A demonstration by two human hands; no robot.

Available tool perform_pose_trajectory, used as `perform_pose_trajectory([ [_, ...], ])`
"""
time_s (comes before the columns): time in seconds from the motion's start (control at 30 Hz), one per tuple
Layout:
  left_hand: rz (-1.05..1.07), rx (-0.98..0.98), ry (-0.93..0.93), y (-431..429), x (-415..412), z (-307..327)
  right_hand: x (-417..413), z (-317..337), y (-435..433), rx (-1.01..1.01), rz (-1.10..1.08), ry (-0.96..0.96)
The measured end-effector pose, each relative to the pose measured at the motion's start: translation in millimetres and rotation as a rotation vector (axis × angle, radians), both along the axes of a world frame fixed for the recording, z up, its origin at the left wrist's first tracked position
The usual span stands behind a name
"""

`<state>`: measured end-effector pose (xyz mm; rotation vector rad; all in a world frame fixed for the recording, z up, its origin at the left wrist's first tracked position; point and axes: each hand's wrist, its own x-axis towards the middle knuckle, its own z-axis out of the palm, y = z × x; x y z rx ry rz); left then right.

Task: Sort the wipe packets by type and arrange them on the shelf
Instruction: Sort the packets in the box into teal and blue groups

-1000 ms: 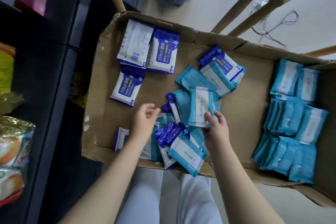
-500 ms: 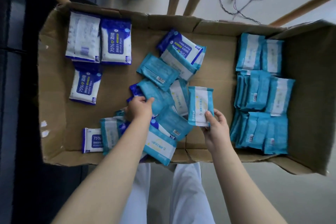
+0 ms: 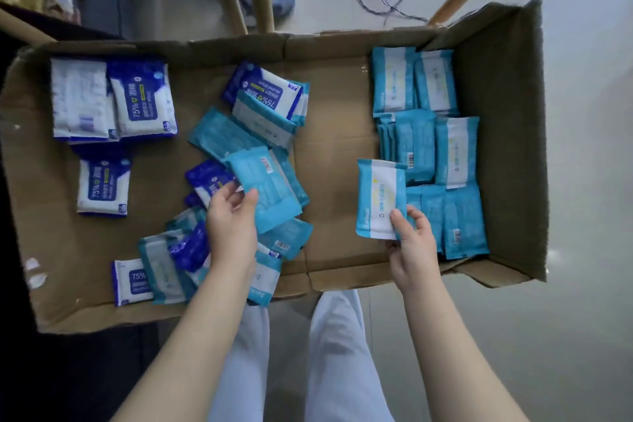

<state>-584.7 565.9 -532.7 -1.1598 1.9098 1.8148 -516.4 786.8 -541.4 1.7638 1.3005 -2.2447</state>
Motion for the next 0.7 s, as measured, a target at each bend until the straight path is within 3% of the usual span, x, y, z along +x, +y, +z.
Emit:
perform_pose_trajectory([
  [0.23,-0.267,0.333,-0.14,139.0,42.0,-14.9,30.9,9.4,97.4,0.199,0.009,-0.079],
  [0.33,-0.356,0.388,-0.172,186.4,52.7,-18.3,42.2,9.5,133.2,0.351,0.055,-0.153],
  [0.53,-0.543,-0.078,-0.127,234.4,62.2,-35.9,52.4,-14.2,155.6,0.71,0.287,-0.412],
  [0.6,-0.638,-0.229,-0.06,240.1,62.2,-36.2,50.7,-18.1,150.3,0.771,0.27,-0.458],
  [0.7,-0.7,-0.273,-0.004,240.8,60.4,-35.8,46.1,-13.2,137.9,0.829,0.154,-0.448],
])
